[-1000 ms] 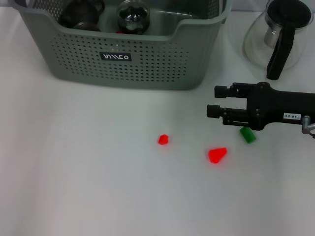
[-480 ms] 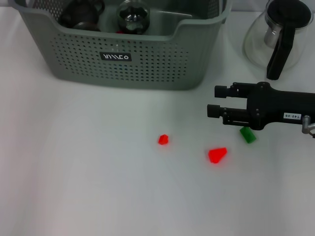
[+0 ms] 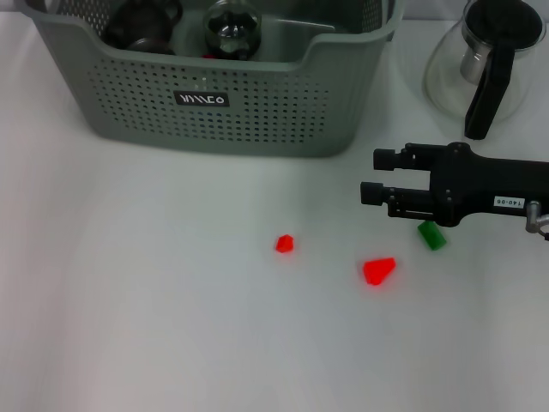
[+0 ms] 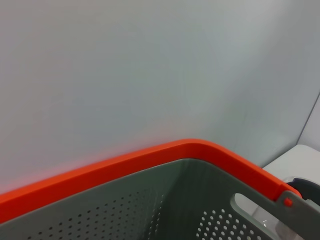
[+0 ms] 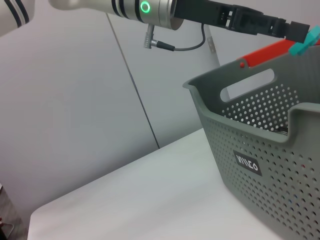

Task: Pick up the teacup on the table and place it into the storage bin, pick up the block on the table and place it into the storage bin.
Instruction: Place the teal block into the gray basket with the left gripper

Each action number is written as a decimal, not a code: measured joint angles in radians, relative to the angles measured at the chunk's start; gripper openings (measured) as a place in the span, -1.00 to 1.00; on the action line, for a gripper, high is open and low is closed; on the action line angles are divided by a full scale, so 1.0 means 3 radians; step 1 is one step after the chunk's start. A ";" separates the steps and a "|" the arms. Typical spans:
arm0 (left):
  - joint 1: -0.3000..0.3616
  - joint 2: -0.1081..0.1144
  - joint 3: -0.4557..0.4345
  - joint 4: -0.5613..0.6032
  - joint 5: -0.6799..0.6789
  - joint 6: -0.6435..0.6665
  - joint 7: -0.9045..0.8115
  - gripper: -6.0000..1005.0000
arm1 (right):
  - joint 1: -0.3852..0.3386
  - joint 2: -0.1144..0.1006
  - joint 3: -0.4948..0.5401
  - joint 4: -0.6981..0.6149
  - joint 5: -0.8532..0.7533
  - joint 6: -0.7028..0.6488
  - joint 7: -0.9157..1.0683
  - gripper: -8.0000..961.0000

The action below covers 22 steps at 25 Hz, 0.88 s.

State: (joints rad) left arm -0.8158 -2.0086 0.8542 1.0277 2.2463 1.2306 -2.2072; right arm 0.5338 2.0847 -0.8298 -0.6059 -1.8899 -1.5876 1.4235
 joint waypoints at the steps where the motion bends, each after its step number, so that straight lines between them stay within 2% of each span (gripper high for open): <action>1: 0.0001 -0.0001 0.0007 0.0006 0.0000 0.0001 0.0000 0.66 | 0.0000 0.0000 0.0000 0.0000 0.0000 0.0000 0.0000 0.41; 7: 0.0000 -0.0003 0.0045 0.0017 0.0024 0.0013 -0.0011 0.57 | 0.0000 0.0000 0.0000 0.0000 0.0000 0.0000 0.0000 0.41; 12: -0.0001 0.0020 0.0063 0.0020 0.0051 0.0041 -0.0082 0.38 | 0.0000 0.0000 0.0000 0.0000 0.0000 0.0000 0.0000 0.41; 18: -0.0011 0.0004 0.0077 0.0082 0.0193 0.0048 -0.0142 0.16 | 0.0004 0.0000 0.0000 0.0000 0.0000 0.0000 0.0000 0.41; 20: -0.0010 0.0001 0.0084 0.0110 0.0203 0.0060 -0.0142 -0.31 | 0.0005 0.0000 0.0000 0.0000 0.0000 0.0000 0.0000 0.41; 22: -0.0007 0.0001 0.0088 0.0140 0.0205 0.0075 -0.0142 -0.37 | 0.0005 0.0000 0.0000 0.0000 0.0000 0.0000 0.0000 0.41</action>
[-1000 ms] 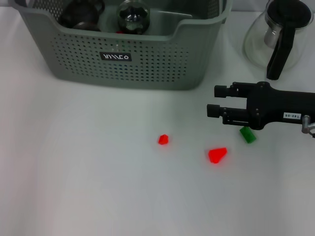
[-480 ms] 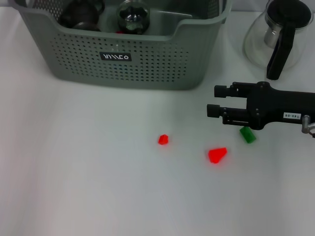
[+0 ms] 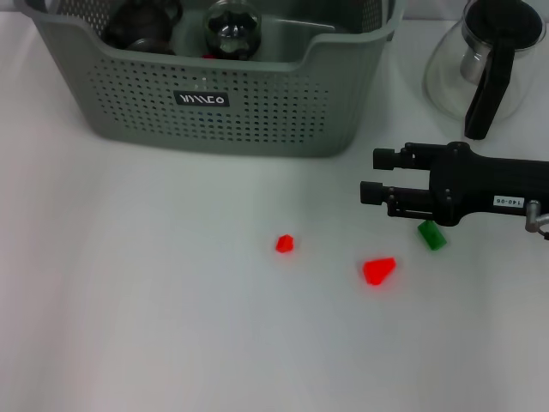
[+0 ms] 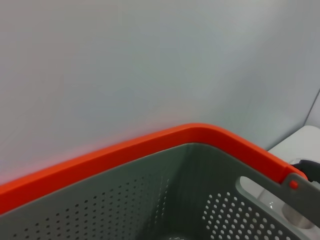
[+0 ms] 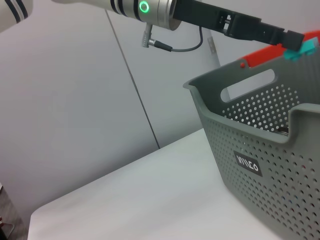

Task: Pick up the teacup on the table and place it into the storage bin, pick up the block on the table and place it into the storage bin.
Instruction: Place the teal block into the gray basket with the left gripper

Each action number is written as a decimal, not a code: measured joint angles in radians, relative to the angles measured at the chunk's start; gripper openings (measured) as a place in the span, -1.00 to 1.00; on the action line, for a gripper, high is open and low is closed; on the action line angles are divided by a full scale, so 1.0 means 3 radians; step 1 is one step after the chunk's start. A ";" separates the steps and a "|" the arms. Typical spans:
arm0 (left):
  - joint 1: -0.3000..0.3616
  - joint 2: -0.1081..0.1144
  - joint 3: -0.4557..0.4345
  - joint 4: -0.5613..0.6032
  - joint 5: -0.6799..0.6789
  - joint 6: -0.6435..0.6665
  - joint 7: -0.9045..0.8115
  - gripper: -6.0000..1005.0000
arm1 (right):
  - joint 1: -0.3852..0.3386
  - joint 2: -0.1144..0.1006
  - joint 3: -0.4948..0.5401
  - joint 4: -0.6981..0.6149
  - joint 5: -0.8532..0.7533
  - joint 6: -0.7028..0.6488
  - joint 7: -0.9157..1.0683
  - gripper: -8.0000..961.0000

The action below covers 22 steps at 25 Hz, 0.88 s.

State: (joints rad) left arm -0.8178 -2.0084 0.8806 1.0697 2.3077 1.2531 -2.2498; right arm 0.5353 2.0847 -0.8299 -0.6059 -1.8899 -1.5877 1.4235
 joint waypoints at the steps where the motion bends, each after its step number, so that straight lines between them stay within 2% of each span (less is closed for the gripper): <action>1: 0.0002 0.0000 0.0001 0.0015 0.0000 0.0006 0.0000 -0.39 | 0.0001 0.0000 0.0000 0.0000 0.0000 0.0000 0.0000 0.41; 4: 0.0007 -0.0003 0.0001 0.0043 0.0002 0.0019 0.0000 -0.47 | 0.0005 0.0000 0.0000 0.0000 0.0000 0.0000 0.0000 0.41; 13: 0.0013 -0.0004 0.0012 0.0080 0.0017 0.0059 0.0028 -0.47 | -0.0003 0.0000 0.0000 0.0000 0.0000 0.0000 0.0000 0.41; 20: 0.0021 -0.0032 -0.0005 0.0095 0.0046 0.0017 0.0003 -0.48 | 0.0002 0.0000 0.0000 0.0000 0.0000 0.0000 0.0000 0.41; 22: 0.0023 -0.0034 -0.0008 0.0095 0.0040 0.0011 0.0003 -0.57 | 0.0002 0.0000 0.0000 0.0000 0.0000 0.0000 0.0000 0.41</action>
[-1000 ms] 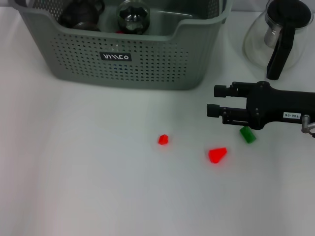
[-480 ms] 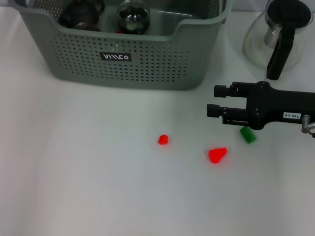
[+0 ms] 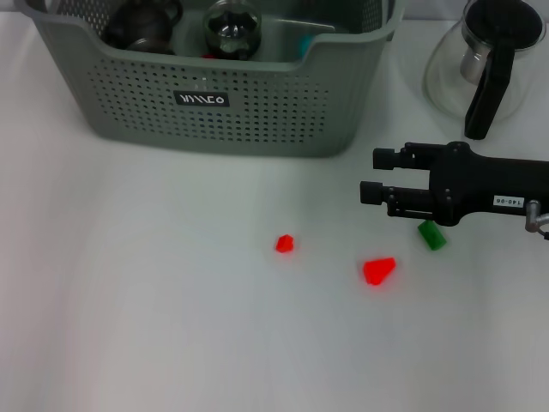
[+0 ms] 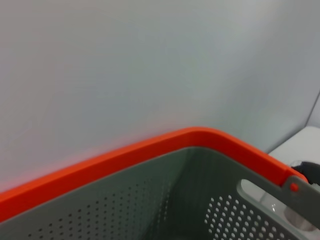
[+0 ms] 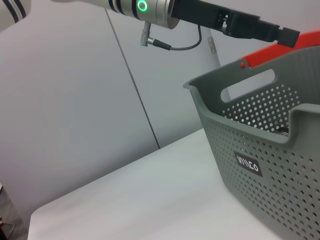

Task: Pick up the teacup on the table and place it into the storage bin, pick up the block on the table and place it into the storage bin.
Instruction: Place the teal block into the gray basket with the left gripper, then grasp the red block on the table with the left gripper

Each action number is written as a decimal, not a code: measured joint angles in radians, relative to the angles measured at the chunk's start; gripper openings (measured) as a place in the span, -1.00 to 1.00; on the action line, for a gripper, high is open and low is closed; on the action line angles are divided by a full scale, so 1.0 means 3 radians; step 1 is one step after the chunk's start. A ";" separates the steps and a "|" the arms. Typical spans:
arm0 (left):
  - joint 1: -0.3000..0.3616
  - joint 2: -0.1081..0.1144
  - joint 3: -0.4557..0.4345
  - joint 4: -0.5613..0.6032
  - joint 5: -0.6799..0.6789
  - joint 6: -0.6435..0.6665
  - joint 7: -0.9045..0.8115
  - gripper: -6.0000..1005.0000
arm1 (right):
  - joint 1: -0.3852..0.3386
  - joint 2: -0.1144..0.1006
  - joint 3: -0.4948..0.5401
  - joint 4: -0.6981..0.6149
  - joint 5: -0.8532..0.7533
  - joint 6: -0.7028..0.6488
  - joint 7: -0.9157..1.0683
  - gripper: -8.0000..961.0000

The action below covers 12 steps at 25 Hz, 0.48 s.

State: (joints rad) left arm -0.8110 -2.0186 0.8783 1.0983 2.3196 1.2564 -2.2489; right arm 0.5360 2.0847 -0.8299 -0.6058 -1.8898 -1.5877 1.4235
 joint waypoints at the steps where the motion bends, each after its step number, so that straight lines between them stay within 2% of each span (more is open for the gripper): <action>1: 0.0004 -0.0003 -0.0014 0.0000 -0.0018 -0.0013 0.0000 -0.62 | 0.0000 0.0000 0.0000 0.0000 0.0000 0.0000 0.0000 0.41; 4: 0.0009 -0.0014 -0.0088 0.0003 -0.0062 -0.0028 -0.0001 -0.75 | -0.0002 0.0000 0.0000 0.0000 0.0000 -0.0001 0.0000 0.41; 6: 0.0008 -0.0017 -0.0147 0.0004 -0.0071 -0.0016 -0.0019 -0.99 | -0.0004 0.0000 0.0000 0.0000 0.0000 -0.0003 0.0000 0.41; 12: 0.0040 -0.0018 -0.0264 0.0023 -0.0110 0.0037 -0.0032 -0.75 | -0.0002 0.0000 0.0000 0.0000 0.0003 -0.0005 0.0000 0.41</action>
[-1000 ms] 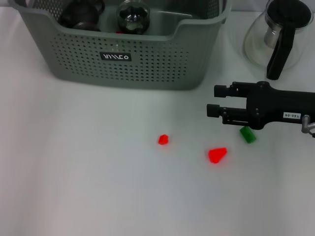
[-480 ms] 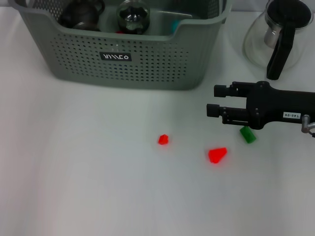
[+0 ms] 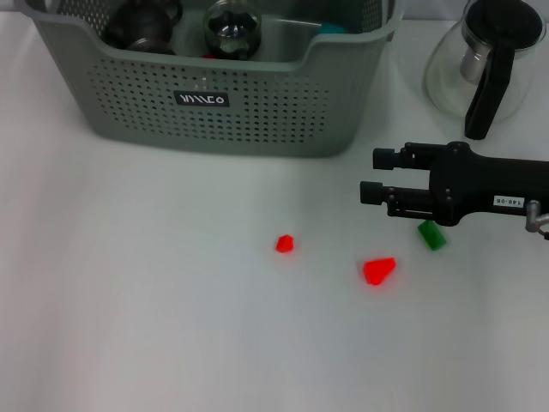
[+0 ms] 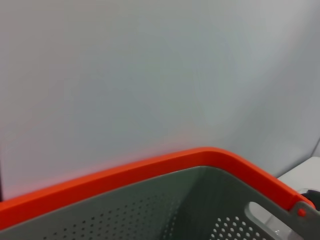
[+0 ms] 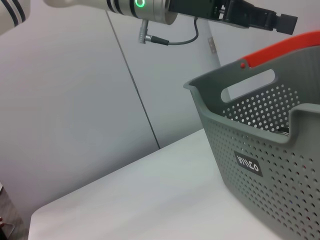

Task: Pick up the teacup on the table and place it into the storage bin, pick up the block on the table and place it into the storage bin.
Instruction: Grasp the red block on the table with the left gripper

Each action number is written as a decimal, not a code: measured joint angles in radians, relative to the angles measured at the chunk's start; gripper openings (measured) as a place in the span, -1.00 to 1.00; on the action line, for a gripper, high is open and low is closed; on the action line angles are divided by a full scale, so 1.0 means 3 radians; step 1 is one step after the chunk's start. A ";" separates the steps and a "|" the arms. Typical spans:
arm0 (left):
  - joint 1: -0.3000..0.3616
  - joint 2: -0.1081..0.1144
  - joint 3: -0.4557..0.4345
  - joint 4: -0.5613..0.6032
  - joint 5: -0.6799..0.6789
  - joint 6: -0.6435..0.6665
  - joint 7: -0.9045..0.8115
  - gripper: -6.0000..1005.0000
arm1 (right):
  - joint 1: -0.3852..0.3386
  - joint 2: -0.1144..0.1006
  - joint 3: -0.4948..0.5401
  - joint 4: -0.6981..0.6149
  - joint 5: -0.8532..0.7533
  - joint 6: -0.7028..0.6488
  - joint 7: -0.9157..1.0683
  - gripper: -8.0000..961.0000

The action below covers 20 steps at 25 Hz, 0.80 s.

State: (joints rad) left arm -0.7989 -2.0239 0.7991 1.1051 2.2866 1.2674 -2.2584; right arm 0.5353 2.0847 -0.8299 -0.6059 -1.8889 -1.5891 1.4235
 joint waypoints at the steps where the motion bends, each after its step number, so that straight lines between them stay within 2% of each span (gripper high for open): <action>1: 0.0026 0.0000 -0.0003 0.0029 -0.0057 0.0033 0.0018 -0.66 | 0.0002 0.0000 0.0000 0.0000 0.0001 -0.0001 0.0000 0.41; 5: 0.0187 -0.0007 -0.0106 0.0213 -0.0574 0.0324 0.0222 -0.30 | 0.0005 0.0000 0.0000 0.0000 0.0002 -0.0001 0.0000 0.41; 8: 0.0317 -0.0003 -0.0310 0.0255 -0.1127 0.0650 0.0397 -0.17 | 0.0005 0.0000 0.0000 0.0000 0.0002 -0.0001 -0.0003 0.41; 9: 0.0376 0.0015 -0.0467 0.0205 -0.1431 0.0863 0.0474 -0.13 | 0.0005 0.0000 0.0000 0.0001 0.0002 -0.0001 -0.0006 0.41; 16: 0.0460 0.0081 -0.0876 -0.0102 -0.1847 0.1411 0.0586 0.18 | 0.0009 0.0000 0.0000 0.0003 0.0002 -0.0001 -0.0008 0.41; 20: 0.0544 0.0100 -0.1046 -0.0285 -0.2016 0.1857 0.0800 0.43 | 0.0010 0.0000 -0.0002 0.0001 0.0002 0.0000 -0.0002 0.41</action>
State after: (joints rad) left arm -0.6357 -1.9940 0.4854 1.0195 1.6819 1.8245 -2.0183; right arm 0.5384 2.0847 -0.8303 -0.6055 -1.8883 -1.5891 1.4230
